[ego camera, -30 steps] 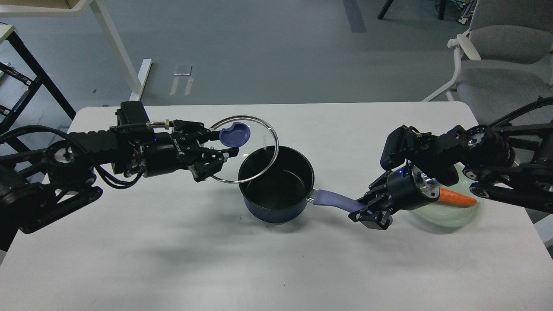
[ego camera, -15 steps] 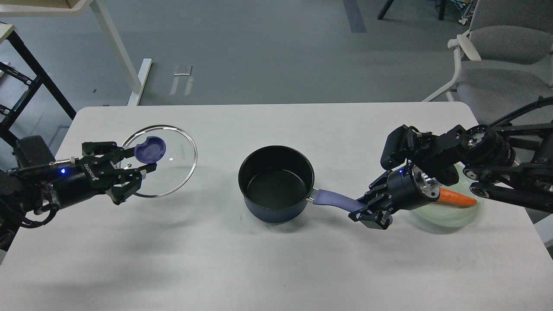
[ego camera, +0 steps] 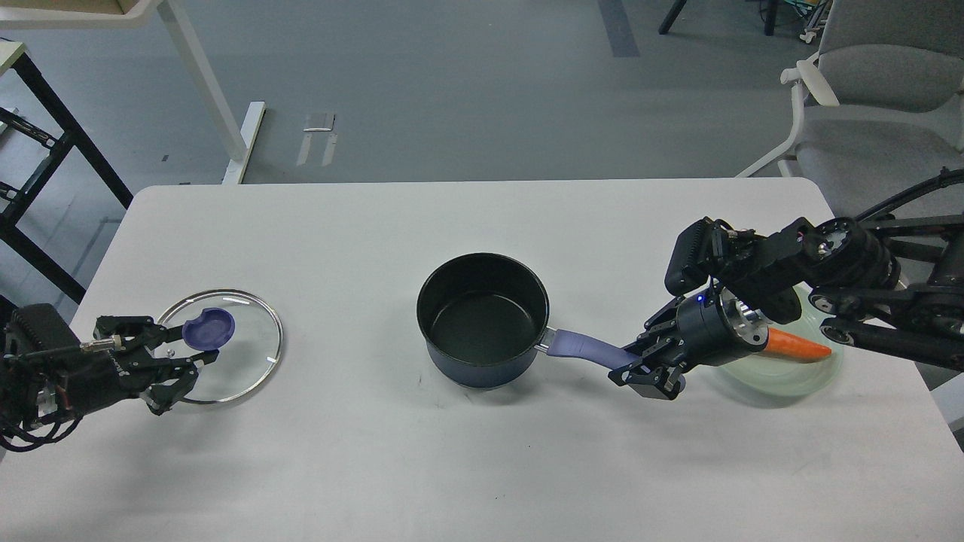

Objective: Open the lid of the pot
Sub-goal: 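Lower the glass lid onto the table beside the pan, then open the left gripper and raise it away from the lid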

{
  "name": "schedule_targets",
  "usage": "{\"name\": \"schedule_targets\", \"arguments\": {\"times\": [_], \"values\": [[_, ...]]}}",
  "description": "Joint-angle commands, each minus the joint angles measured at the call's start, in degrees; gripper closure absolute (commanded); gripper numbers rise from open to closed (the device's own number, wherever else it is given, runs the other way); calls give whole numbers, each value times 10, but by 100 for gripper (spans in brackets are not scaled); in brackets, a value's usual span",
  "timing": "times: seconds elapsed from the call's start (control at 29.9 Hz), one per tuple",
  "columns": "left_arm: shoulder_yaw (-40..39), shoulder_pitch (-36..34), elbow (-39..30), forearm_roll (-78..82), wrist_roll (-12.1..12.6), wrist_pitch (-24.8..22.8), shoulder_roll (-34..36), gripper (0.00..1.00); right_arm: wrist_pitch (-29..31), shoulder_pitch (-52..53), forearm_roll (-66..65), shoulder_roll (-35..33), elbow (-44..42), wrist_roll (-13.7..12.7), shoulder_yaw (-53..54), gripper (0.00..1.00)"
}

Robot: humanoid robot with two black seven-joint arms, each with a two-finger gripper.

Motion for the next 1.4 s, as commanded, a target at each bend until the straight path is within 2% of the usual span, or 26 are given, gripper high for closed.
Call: {"name": "schedule_targets", "arguments": {"times": [0.0,0.03,0.13,0.17,0.3,0.43,0.67,0.7,0.77,0.9,0.97,1.0,1.07,1.14,1.27,1.37], "values": [[1,0,2,-2,0,-1,-6,52,0,0,0,0,0,0,0,70],[1,0,2,-3,0,-1,-6,46,0,0,0,0,0,0,0,70],[0,-1,1,-5,0,-1,-6,19,0,0,0,-2,0,0,0,70],[0,-1,1,-11,0,-1,-6,14,0,0,0,-3,0,0,0,70],[0,-2,-6,-33,0,-1,-4,4,0,-1,0,-4,0,0,1,68],[0,-4,-33,-43,0,-1,7,2,0,-1,0,-4,0,0,1,68],[-12,-25,-154,-148,0,-1,87,1,0,-1,0,-4,0,0,0,68],[-17,-41,-176,-195,0,-22,102,1,0,-1,0,-4,0,0,0,68],[-29,-79,-206,-311,0,-109,119,1,0,-1,0,-4,0,0,1,68],[-60,-133,-208,-571,0,-270,118,1,0,-1,0,-4,0,0,1,68],[-68,-142,-203,-692,0,-318,113,1,0,-1,1,-4,0,0,1,68],[-70,-143,-199,-748,0,-333,107,1,0,-1,1,-4,0,0,1,64],[-71,-145,-193,-827,0,-339,91,1,-1,-1,1,-4,0,0,1,52],[-71,-145,-185,-876,0,-343,80,1,0,-1,3,-4,2,0,1,30],[-90,-145,-183,-911,0,-348,70,1,-1,1,9,-13,4,0,3,3],[-112,-145,-183,-924,0,-351,61,1,-1,17,38,-37,23,0,4,3]]}}
